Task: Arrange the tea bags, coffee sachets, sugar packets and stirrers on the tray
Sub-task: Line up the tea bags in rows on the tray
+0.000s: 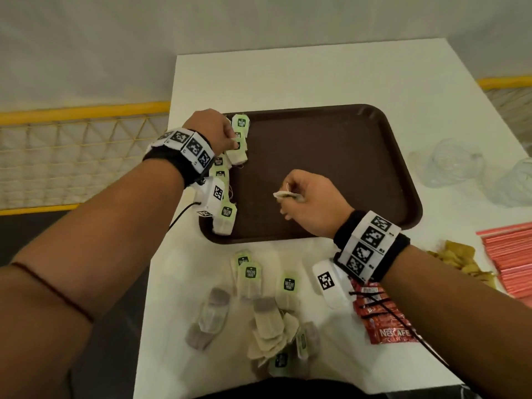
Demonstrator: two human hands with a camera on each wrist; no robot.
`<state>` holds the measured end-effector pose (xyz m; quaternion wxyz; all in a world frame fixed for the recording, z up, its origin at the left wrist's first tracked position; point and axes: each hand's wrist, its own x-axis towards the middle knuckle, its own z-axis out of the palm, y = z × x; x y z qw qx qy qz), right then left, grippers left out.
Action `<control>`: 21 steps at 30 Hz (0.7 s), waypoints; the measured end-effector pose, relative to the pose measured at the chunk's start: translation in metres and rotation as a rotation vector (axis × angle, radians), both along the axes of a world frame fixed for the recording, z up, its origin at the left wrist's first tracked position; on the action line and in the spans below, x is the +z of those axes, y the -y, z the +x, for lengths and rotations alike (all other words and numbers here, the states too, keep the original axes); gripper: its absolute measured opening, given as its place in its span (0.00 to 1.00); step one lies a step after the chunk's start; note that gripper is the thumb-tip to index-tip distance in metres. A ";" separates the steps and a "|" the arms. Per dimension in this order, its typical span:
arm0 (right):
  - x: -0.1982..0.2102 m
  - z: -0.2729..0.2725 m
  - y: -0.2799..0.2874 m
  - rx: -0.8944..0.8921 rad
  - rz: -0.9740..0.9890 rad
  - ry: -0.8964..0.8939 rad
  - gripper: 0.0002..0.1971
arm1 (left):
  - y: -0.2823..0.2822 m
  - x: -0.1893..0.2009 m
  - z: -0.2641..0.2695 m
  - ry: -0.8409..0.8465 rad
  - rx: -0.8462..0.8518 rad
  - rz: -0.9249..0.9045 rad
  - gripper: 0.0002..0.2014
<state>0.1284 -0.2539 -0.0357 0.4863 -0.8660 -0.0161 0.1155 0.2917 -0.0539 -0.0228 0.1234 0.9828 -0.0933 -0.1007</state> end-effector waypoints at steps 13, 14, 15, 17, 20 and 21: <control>0.001 0.010 0.003 -0.113 0.017 0.099 0.03 | 0.013 0.013 -0.034 0.137 -0.029 -0.293 0.16; 0.001 0.010 0.002 -0.122 0.026 0.104 0.04 | 0.017 0.022 -0.051 0.112 -0.094 -0.389 0.16; 0.001 0.011 0.002 -0.133 0.044 0.114 0.06 | 0.020 0.028 -0.069 0.061 -0.171 -0.466 0.16; 0.001 0.012 0.002 -0.145 0.080 0.137 0.06 | 0.023 0.032 -0.094 -0.017 -0.303 -0.535 0.12; -0.003 0.011 0.003 -0.132 0.110 0.123 0.06 | 0.021 0.024 -0.105 0.032 -0.335 -0.510 0.04; -0.005 0.011 0.004 -0.119 0.103 0.110 0.05 | 0.022 0.022 -0.106 0.047 -0.324 -0.499 0.03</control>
